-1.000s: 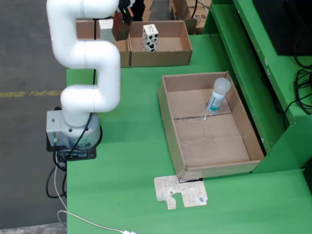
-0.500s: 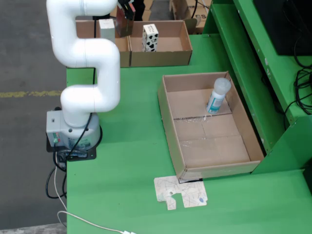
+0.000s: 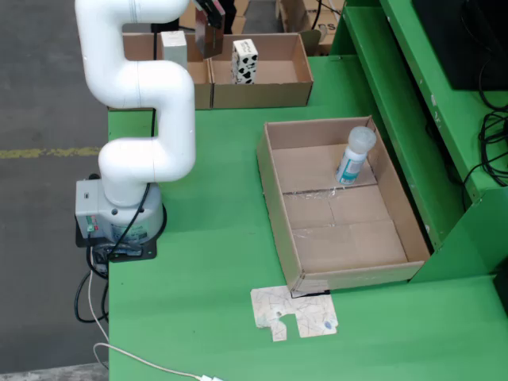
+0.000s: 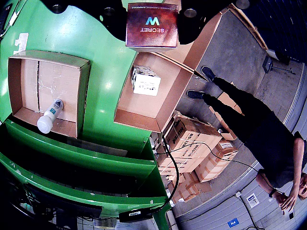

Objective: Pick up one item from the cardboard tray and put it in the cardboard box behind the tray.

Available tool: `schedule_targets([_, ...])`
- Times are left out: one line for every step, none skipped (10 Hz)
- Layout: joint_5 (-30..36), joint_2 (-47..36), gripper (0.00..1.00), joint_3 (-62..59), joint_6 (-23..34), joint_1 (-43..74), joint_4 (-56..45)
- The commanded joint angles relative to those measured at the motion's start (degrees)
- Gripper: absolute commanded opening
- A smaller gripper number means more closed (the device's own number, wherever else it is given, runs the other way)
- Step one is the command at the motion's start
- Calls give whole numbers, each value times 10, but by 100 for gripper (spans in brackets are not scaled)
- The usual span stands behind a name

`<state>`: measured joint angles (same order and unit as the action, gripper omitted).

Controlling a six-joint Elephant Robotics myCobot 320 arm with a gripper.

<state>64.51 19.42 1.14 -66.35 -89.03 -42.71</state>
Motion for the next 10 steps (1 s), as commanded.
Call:
schedule_targets([-14,-8,0,-11,1,-12,9])
schedule_targets([-21,-3,0,-11,4,-16,17])
schedule_targets([-29,2,0,-11,7,-21,23])
schedule_targets([-34,7,0,-11,14,-20,32])
schedule_targets([-42,15,0,-11,27,-17,47])
schedule_targets([-48,17,0,-11,27,-20,50])
schedule_targets([-52,20,0,-11,29,-23,54])
schedule_targets([-57,26,0,-11,37,-22,65])
schedule_targets([-64,33,0,-11,47,-21,78])
schedule_targets([-71,42,0,-11,52,-24,91])
